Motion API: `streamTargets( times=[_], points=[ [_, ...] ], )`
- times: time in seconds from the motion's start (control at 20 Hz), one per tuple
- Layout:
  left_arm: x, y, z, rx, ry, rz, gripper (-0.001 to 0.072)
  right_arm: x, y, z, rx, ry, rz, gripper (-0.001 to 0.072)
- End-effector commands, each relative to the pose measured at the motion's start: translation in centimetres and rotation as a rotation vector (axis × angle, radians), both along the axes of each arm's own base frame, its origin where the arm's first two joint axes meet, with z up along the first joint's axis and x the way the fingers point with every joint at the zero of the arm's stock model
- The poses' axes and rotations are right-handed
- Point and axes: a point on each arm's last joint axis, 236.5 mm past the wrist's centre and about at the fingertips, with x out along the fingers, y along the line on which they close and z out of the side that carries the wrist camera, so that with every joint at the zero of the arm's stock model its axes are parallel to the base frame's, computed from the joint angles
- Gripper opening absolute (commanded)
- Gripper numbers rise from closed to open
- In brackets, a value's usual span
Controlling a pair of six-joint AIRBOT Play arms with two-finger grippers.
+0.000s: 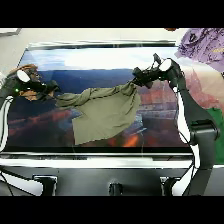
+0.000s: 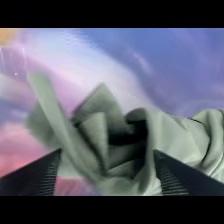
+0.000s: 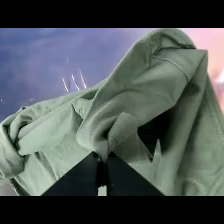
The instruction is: Fold the clothes and pants, and hang the long-sleeved shirts on hangers.
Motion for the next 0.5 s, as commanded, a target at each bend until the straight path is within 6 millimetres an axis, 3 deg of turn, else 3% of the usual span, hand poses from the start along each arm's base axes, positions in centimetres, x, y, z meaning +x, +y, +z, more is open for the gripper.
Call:
streamTargets(
  times=[0.0, 0.1, 0.2, 0.3, 0.45],
  points=[
    [-2.9, 5.0, 4.0, 0.070, 0.015, -0.012, 0.0720, -0.9, 0.1, 0.1, -0.035, 0.008, 0.035, 0.0029],
    [-6.8, 9.7, 6.1, 0.141, 0.063, 0.033, 0.0720, -1.8, -0.3, 0.7, -0.069, 0.016, 0.065, 0.0029],
    [-10.2, 10.6, 6.4, 0.081, 0.073, 0.052, 0.0720, -2.7, -0.6, 1.0, -0.095, 0.026, 0.100, 0.0029],
    [-13.0, 8.0, 4.6, -0.057, 0.065, 0.063, 0.0720, -3.7, -0.6, 1.1, -0.106, 0.044, 0.134, 0.0029],
    [-17.9, 0.1, 0.5, -0.293, 0.106, -0.020, 0.0720, -4.6, -0.7, 0.9, -0.115, 0.076, 0.157, 0.0029]
  ],
)
